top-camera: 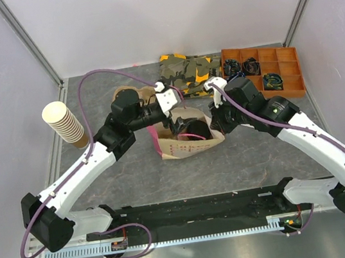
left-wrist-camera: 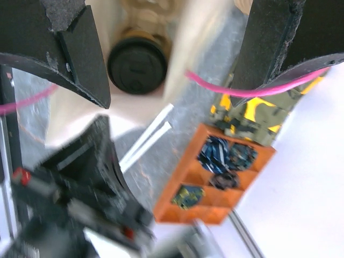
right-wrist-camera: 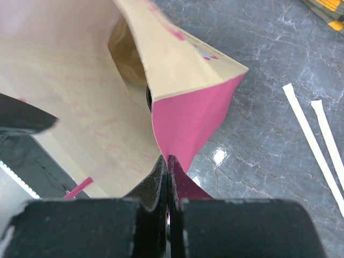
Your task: Pack the takeout coffee
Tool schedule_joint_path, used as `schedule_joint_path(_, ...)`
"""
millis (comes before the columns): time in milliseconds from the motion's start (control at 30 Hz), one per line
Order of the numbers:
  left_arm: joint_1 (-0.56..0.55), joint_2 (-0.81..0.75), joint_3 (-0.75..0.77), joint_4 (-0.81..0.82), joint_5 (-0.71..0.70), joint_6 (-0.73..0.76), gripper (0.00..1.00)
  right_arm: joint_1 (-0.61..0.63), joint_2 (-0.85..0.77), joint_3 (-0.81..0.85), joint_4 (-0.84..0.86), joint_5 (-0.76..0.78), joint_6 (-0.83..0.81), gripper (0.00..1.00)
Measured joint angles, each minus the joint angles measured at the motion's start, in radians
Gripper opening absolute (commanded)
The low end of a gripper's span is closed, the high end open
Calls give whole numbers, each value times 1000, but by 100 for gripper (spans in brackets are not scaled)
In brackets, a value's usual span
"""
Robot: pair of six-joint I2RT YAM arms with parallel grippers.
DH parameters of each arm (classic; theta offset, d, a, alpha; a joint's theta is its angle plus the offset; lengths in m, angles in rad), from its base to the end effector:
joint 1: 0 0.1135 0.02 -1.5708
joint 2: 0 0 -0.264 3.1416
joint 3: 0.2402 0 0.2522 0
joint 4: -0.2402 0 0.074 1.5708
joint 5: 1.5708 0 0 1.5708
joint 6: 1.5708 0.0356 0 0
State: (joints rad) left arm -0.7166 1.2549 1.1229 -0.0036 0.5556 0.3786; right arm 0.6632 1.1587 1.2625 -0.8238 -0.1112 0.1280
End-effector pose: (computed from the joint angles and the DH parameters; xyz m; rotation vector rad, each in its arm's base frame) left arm 0.2078 -0.2060 0.3776 1.2372 1.2220 -0.7221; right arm 0.1819 0.1471 0.3683 -0.6767 2.2447 0.5296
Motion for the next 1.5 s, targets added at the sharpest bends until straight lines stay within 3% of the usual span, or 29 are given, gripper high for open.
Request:
schedule_joint_path(167, 8, 0, 31, 37, -9, -51, 100, -7, 29, 33, -31, -16, -1, 10)
schedule_joint_path(267, 10, 0, 34, 44, -26, -69, 100, -12, 54, 49, -43, -23, -1, 28)
schedule_joint_path(800, 30, -1, 38, 63, -102, -96, 100, -15, 149, 137, -83, -29, -21, 62)
schedule_joint_path(1200, 37, -2, 48, 66, -121, -98, 100, -39, 177, 182, -82, 1, -24, 73)
schedule_joint_path(1500, 68, 14, 95, 66, -159, -117, 100, -73, 195, 216, -82, 24, -25, 74)
